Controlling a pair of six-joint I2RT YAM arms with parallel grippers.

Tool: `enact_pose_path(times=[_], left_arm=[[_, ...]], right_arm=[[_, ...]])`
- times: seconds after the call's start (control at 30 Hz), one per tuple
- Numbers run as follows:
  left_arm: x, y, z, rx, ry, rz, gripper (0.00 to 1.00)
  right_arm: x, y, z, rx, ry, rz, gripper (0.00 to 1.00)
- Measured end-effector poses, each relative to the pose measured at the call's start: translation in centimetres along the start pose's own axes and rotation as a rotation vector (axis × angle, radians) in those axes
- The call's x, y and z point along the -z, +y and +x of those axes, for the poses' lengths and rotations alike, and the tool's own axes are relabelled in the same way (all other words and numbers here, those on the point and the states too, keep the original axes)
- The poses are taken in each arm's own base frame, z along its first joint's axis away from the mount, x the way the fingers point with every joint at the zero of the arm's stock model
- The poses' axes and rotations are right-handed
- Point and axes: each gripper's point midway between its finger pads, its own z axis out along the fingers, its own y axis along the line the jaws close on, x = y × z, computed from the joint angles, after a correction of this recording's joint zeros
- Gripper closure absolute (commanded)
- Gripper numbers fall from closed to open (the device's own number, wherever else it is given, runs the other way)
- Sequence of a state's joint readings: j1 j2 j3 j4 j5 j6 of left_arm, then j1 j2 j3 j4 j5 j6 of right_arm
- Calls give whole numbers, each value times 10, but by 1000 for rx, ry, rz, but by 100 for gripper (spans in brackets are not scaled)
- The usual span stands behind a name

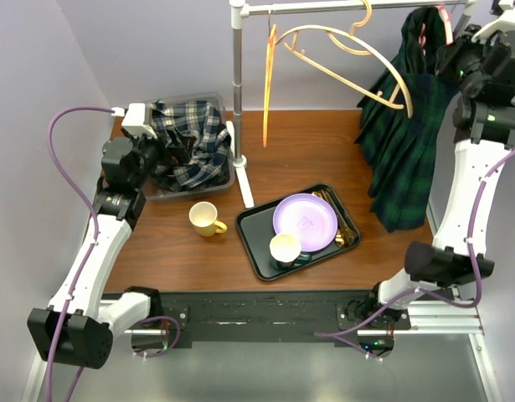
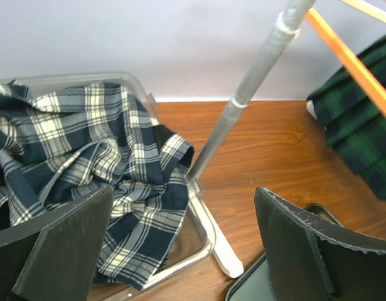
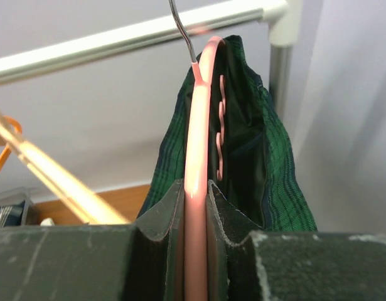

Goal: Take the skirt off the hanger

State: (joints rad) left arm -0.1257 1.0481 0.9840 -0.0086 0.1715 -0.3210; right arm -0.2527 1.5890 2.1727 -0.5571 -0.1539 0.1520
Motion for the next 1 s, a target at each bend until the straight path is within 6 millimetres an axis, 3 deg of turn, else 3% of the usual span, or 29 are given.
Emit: enact_pose_path(times=[0.2, 0.37, 0.53, 0.77, 1.0], left_arm=[[10, -25, -23, -14, -44, 94, 0], [24, -65, -43, -32, -86, 218, 1], [35, -115, -40, -46, -75, 352, 2], [65, -233, -28, -66, -52, 624, 1], [93, -351, -3, -61, -38, 862, 0]], right_arm=[[55, 0, -1, -14, 50, 62, 100], [92, -1, -2, -41, 79, 112, 100], [121, -8, 4, -64, 96, 186, 100], [171, -11, 7, -105, 71, 253, 100], [188, -12, -4, -161, 16, 283, 100]])
